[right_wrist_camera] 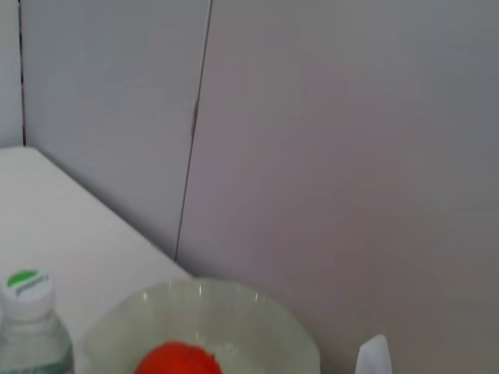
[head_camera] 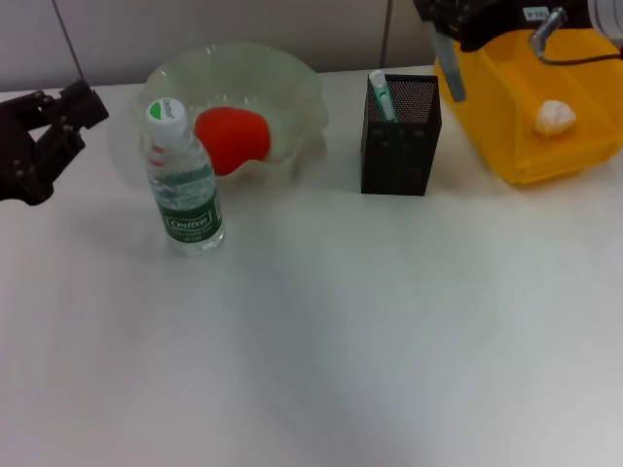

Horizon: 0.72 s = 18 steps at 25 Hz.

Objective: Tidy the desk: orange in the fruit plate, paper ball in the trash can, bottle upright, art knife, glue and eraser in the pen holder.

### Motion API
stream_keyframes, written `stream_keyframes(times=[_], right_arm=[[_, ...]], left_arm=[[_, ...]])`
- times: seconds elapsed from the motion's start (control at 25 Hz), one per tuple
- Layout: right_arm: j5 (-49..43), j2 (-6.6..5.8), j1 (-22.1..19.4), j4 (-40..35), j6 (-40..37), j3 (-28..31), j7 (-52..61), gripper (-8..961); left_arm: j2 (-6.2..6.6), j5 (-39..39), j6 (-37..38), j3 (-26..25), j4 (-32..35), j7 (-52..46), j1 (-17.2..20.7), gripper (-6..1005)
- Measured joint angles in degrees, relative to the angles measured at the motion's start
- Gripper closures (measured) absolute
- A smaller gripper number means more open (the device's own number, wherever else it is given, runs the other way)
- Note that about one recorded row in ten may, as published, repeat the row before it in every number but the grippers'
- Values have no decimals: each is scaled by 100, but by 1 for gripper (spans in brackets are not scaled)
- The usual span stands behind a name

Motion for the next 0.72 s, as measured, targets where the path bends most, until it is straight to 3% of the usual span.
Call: stream_keyframes(times=[0.36,0.72], right_arm=[[1736,-8,-93,1423,730,426,-2059,820],[3705,-25,-38,2981,608,1136,-4708,819]], left_arm=[[-10,-58,-24,-8,-95,42,9,859],[-17,-115,-26,1,-210,108,-3,859]])
